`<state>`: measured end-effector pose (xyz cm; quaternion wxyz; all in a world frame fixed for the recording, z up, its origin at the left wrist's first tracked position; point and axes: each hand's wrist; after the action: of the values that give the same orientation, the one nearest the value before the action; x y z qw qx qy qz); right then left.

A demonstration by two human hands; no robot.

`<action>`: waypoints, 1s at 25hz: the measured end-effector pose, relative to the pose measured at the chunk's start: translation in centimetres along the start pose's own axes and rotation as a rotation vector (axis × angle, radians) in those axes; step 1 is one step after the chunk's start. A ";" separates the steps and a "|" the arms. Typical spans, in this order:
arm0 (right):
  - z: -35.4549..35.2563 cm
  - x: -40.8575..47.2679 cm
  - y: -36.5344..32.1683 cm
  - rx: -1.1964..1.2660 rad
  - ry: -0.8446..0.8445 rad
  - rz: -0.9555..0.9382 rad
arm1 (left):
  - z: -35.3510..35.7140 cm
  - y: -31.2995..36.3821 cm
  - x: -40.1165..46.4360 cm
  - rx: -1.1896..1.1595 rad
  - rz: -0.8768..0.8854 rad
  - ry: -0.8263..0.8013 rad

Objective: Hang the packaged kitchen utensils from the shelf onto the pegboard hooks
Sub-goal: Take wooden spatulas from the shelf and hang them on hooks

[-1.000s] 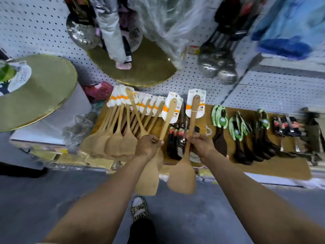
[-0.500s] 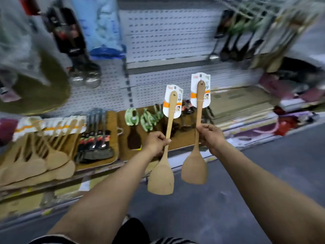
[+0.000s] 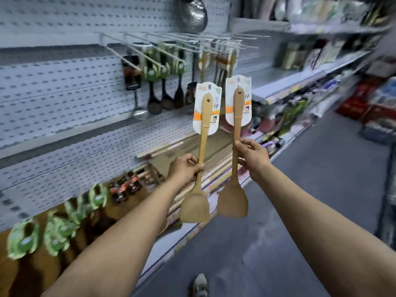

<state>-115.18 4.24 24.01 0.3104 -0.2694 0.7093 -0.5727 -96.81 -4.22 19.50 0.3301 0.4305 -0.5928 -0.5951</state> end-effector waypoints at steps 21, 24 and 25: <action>-13.6 44.2 -7.3 0.053 -0.256 -0.082 | 26.2 8.4 32.1 0.048 -0.038 0.245; -14.8 48.5 -8.4 0.018 -0.372 -0.137 | 29.6 9.3 33.3 0.029 -0.052 0.352; -14.8 49.6 -8.7 0.003 -0.403 -0.158 | 30.3 9.5 33.6 0.022 -0.056 0.379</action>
<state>-158.86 -24.52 28.26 0.4007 -0.4328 0.6088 -0.5306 -139.15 -22.57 22.57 0.4143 0.5548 -0.5145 -0.5058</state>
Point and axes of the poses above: each hand's wrist, its own x-axis towards the middle knuckle, its own z-axis out of the palm, y = z × x, and after that the axes turned 11 degrees about -x, right-handed
